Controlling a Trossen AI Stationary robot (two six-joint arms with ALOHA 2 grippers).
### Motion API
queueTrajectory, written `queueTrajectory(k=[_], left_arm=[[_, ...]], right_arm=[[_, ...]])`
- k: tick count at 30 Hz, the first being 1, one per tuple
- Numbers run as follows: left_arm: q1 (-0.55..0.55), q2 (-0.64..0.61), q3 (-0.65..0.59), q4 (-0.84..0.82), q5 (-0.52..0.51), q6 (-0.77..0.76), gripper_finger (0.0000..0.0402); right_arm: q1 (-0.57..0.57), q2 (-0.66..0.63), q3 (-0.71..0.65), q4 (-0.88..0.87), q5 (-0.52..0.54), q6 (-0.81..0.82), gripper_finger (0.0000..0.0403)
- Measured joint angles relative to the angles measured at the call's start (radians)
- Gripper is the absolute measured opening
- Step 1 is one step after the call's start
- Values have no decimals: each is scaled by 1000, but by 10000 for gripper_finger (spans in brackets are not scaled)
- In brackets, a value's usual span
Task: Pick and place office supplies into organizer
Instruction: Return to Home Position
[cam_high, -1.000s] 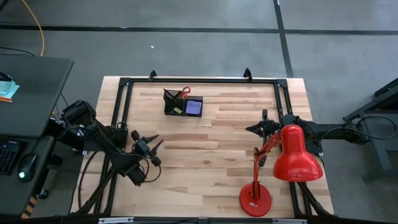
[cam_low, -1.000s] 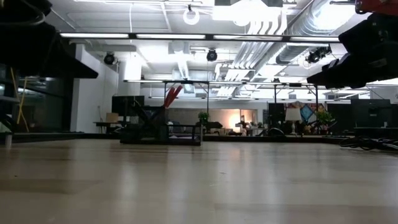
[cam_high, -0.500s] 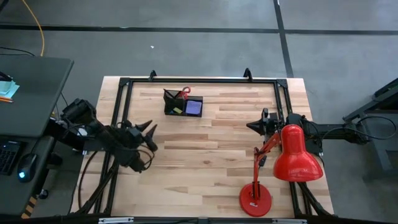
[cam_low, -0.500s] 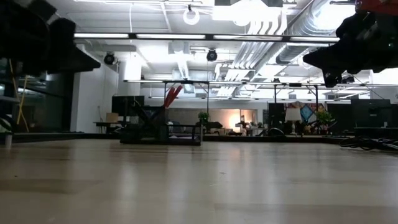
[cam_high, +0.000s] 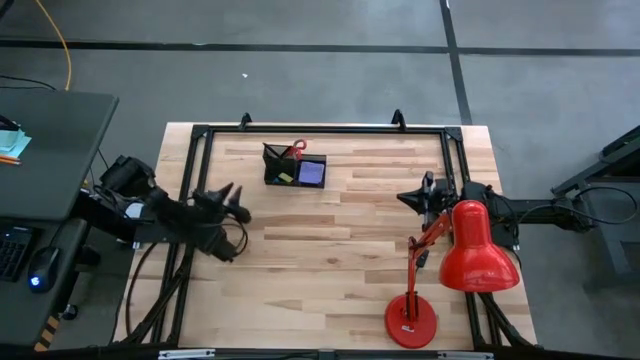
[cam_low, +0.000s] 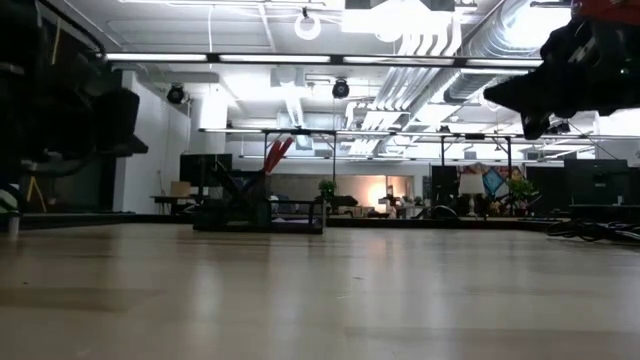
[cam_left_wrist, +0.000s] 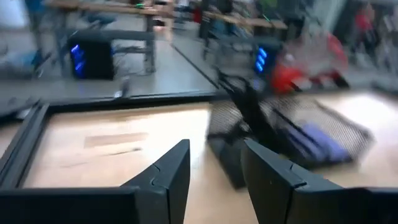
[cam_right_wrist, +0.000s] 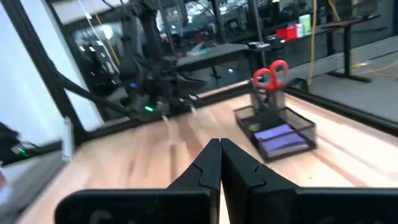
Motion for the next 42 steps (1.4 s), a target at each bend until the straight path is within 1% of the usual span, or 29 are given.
queueTrajectory(k=[3, 6, 8, 10, 14, 17, 18, 21, 24, 26, 28, 30, 32, 34, 35, 37, 39, 41, 42], left_arm=[[-61, 0, 53, 48, 19, 277, 129], [-90, 0, 118, 44, 31, 484, 129], [-89, 0, 163, 44, 75, 558, 129], [-84, 0, 206, 34, 117, 595, 129], [-80, 0, 287, 32, 146, 693, 129], [-80, -1, 337, 34, 154, 750, 129], [-80, -1, 337, 34, 146, 751, 129], [-80, -5, 323, 11, 76, 656, 129], [-60, -11, 295, -24, 40, 583, 129], [-30, -20, 272, -52, 38, 544, 129], [5, -32, 250, -66, 60, 518, 129], [21, -52, 219, -61, 73, 513, 129], [18, -69, 205, -39, 58, 521, 129], [15, -78, 207, -20, 49, 564, 129], [4, -78, 214, 17, 54, 591, 129], [-26, -78, 240, 124, 55, 690, 129], [-67, -77, 275, 252, 38, 867, 129], [-86, -77, 312, 393, -3, 1054, 129], [-89, -77, 334, 451, -4, 1162, 129]], right_arm=[[0, 0, 0, -28, 42, -69, 0], [0, 0, 0, -38, 81, -92, 0], [0, 0, 0, -38, 81, -64, 0], [0, 0, 0, -25, 91, -56, 0], [0, 3, -1, -37, 127, -17, 0], [0, 3, -1, -70, 123, -18, 0], [0, 4, -1, -80, 114, -14, 0], [0, 6, -1, -87, 87, 13, 0], [0, 7, -1, -86, 44, 18, 0], [0, 7, -1, -79, 30, 18, 0], [0, 6, 2, -80, 14, 25, 0], [0, 8, 5, -74, -12, 21, 0], [0, 6, 6, -65, -27, -9, 0], [0, 7, 6, -64, -13, -36, 0], [0, 7, 6, -67, -1, -36, 0], [0, 11, 5, -72, 12, -4, 0], [0, 13, 5, -80, 9, 33, 0], [0, 19, 5, -84, -10, 49, 0], [0, 20, 5, -86, -17, 57, 0]])
